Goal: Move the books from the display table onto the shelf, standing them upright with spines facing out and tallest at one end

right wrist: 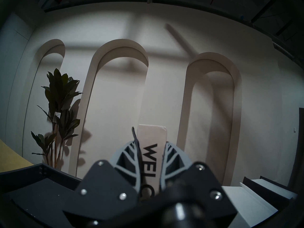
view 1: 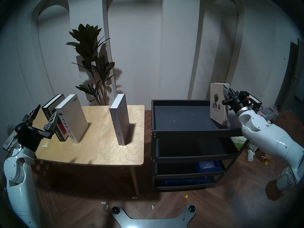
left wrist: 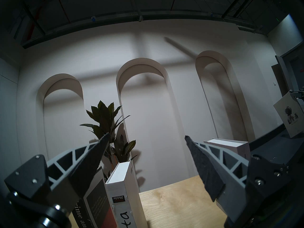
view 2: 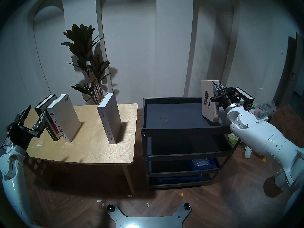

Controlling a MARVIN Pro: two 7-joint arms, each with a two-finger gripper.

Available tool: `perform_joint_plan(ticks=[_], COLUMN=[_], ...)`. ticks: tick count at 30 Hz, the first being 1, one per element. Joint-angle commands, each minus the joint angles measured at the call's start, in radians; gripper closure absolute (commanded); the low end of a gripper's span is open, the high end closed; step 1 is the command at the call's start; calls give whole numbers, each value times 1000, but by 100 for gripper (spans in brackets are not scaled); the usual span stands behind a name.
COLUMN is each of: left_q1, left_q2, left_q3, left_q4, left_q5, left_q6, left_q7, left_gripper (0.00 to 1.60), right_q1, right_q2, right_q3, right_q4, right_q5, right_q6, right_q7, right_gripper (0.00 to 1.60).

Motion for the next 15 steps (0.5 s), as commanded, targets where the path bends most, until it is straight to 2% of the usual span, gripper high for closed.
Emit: perform_joint_plan(ticks=[1, 9, 15], left_q1=[-5, -5, -5], left_q2=[2, 3, 2], left_q3=[-4, -4, -4], left_q4=[-17, -16, -16], left_q5=[-1, -1, -1], left_q6=[-2, -2, -2], left_q7=[2, 2, 2], left_gripper=[0, 0, 0], right_q1=[-26, -110, -147], right_q2=[27, 118, 156], right_q3=[16, 18, 14], right_q4=[-37, -140, -160], right_q5=[29, 78, 97], right_q6=[-49, -109, -143], right_q7=[-1, -19, -36], right_gripper=[160, 160, 160])
